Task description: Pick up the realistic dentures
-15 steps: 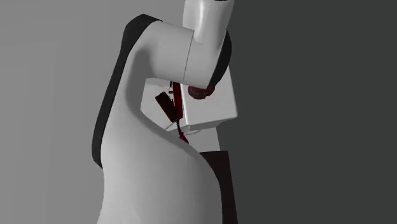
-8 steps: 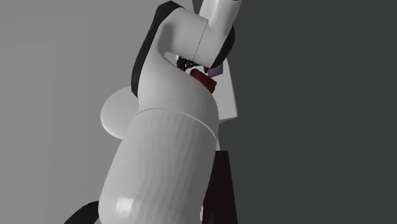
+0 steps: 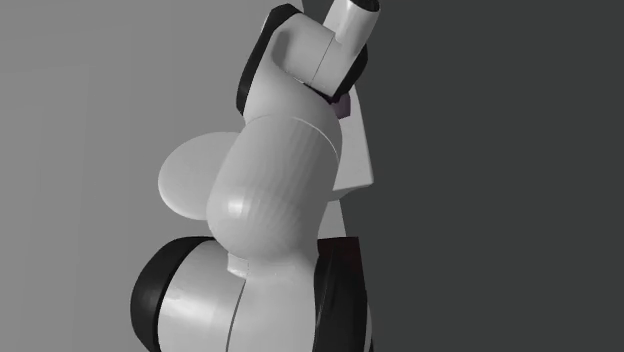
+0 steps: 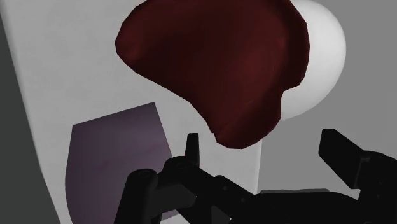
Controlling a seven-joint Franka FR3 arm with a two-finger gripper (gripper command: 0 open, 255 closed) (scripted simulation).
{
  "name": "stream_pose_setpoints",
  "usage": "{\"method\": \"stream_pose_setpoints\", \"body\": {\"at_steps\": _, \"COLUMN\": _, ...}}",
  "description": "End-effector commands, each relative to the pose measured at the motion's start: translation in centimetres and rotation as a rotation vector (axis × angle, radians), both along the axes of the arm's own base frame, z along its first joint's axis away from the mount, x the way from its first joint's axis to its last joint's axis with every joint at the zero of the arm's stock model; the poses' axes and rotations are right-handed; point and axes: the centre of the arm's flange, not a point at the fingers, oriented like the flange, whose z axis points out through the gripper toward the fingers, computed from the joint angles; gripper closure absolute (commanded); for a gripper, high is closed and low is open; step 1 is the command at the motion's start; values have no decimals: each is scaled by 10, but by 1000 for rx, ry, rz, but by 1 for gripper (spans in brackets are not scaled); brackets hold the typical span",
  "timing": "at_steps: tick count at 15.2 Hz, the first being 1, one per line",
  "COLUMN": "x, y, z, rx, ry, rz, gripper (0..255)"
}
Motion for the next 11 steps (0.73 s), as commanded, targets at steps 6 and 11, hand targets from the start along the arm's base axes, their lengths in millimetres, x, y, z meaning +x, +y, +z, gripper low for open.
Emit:
{"method": "stream_pose_setpoints", "body": {"at_steps": 6, "x": 0, "y": -1, "z": -24, "rx": 1, "ry": 0, "rz": 0, "gripper": 0}}
{"method": "stream_pose_setpoints", "body": {"at_steps": 11, "x": 0, "y": 0, "z": -25, "rx": 1, "ry": 0, "rz": 0, "gripper": 255}}
